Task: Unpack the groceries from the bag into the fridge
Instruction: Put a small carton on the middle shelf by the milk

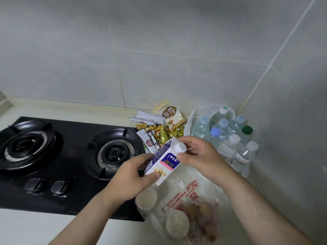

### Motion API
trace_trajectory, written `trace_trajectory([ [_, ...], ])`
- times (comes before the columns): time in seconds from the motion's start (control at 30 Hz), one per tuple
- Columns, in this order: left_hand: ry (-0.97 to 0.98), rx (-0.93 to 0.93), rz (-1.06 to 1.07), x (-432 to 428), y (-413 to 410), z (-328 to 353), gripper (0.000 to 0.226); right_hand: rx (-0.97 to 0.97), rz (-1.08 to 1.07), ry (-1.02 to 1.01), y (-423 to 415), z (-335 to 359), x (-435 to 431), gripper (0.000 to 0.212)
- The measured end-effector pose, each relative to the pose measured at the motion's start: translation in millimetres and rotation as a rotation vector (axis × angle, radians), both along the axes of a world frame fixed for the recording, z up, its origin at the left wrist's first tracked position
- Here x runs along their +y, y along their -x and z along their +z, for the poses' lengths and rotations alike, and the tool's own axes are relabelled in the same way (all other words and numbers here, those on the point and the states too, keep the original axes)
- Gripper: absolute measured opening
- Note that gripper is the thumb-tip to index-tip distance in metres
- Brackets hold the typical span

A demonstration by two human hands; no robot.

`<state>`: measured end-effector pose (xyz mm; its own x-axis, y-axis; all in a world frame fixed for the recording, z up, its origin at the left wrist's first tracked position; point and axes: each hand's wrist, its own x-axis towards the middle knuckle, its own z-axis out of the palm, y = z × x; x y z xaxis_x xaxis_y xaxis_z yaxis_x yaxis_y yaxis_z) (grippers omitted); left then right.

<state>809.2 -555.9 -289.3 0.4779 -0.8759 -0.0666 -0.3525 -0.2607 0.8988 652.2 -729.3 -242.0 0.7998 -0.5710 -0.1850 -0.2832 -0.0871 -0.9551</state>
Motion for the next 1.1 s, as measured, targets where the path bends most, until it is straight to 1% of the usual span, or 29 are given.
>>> trace_trajectory([
  [0.23,0.043,0.085,-0.001,22,-10,5,0.035,-0.003,0.017,-0.035,-16,1,19,0.034],
  [0.47,0.05,0.167,0.0,51,-15,6,0.04,-0.019,0.06,-0.079,-32,-3,48,0.032],
  [0.57,0.063,0.191,0.043,65,-16,6,0.041,-0.032,0.078,-0.097,-40,-5,65,0.034],
  [0.7,0.053,0.213,0.096,91,-19,7,0.037,-0.06,0.131,-0.089,-51,-3,86,0.028],
  [0.9,0.045,0.191,0.258,140,-18,22,0.032,-0.111,0.268,-0.098,-78,2,123,0.029],
  [1.1,0.054,0.125,0.525,207,-6,35,0.03,-0.18,0.536,-0.092,-121,9,176,0.024],
])
